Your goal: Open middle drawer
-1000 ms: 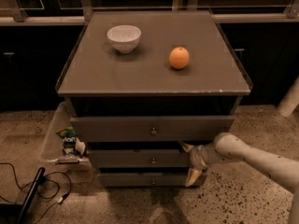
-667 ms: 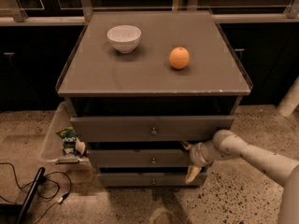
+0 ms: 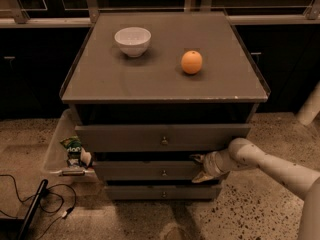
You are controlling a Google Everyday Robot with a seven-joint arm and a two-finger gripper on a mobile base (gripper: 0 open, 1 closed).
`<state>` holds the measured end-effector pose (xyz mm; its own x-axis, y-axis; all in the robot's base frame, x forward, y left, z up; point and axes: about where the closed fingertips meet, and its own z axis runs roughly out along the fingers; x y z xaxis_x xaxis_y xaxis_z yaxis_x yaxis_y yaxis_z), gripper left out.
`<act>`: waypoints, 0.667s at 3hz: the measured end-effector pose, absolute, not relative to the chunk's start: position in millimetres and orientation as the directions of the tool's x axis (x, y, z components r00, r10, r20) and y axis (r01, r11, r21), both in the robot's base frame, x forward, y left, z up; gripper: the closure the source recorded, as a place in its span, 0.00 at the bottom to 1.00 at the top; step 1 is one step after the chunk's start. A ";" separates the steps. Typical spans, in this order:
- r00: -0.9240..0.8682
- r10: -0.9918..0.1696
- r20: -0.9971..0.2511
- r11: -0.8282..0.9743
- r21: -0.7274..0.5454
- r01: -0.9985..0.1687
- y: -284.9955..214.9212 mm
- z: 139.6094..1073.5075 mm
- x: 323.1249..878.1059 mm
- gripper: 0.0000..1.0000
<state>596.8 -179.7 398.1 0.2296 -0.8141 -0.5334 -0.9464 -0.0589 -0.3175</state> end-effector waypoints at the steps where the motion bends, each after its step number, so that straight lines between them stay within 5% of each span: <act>1: 0.222 -0.824 -0.521 -0.057 -0.314 -0.948 -175.8 408.6 590.8 0.65; 2: 0.208 -0.824 -0.528 -0.040 -0.311 -0.950 -174.3 426.2 569.1 0.88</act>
Offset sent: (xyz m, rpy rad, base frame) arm -0.0594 0.0014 0.0521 -0.0025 0.0116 -0.0472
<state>569.1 -174.3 426.2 0.2078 -0.8237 -0.5275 -0.9496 -0.0404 -0.3110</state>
